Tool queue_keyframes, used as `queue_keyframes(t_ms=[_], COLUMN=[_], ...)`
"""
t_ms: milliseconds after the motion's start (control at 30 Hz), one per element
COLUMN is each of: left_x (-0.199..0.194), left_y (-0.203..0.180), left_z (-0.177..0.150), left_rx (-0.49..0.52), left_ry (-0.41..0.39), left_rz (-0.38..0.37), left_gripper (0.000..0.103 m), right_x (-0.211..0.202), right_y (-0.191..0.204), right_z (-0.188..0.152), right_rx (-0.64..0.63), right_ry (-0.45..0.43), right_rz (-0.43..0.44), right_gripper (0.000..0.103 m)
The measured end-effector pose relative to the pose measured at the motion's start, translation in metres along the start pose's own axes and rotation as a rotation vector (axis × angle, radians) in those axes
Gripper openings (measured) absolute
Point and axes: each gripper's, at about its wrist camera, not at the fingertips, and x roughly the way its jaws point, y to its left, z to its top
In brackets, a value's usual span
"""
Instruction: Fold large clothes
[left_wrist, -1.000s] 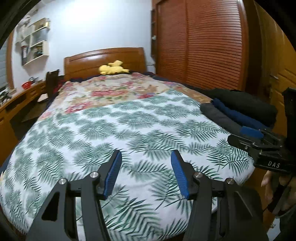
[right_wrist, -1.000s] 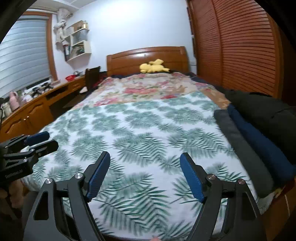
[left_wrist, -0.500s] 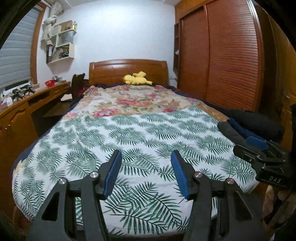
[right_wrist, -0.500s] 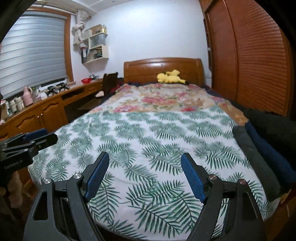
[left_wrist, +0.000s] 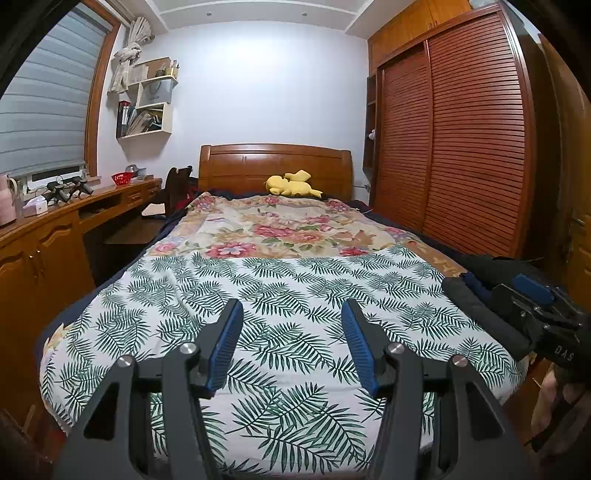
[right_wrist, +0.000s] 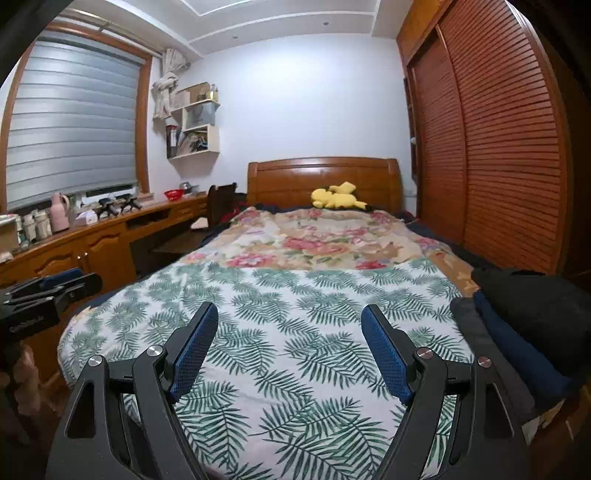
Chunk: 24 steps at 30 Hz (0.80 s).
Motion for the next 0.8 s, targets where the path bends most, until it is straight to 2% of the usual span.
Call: queue_keyframes(t_ms=[800], left_x=[0.0024], left_y=[-0.0064], left_z=[-0.0045], left_rx=[0.008], left_ry=[0.012], left_rz=[-0.006], left_gripper=[0.054], right_x=[0.0004], right_y=[-0.0057], right_z=[-0.0020], right_rx=[0.014], right_ry=[0.004], right_rz=[-0.004], right_gripper=[0.082])
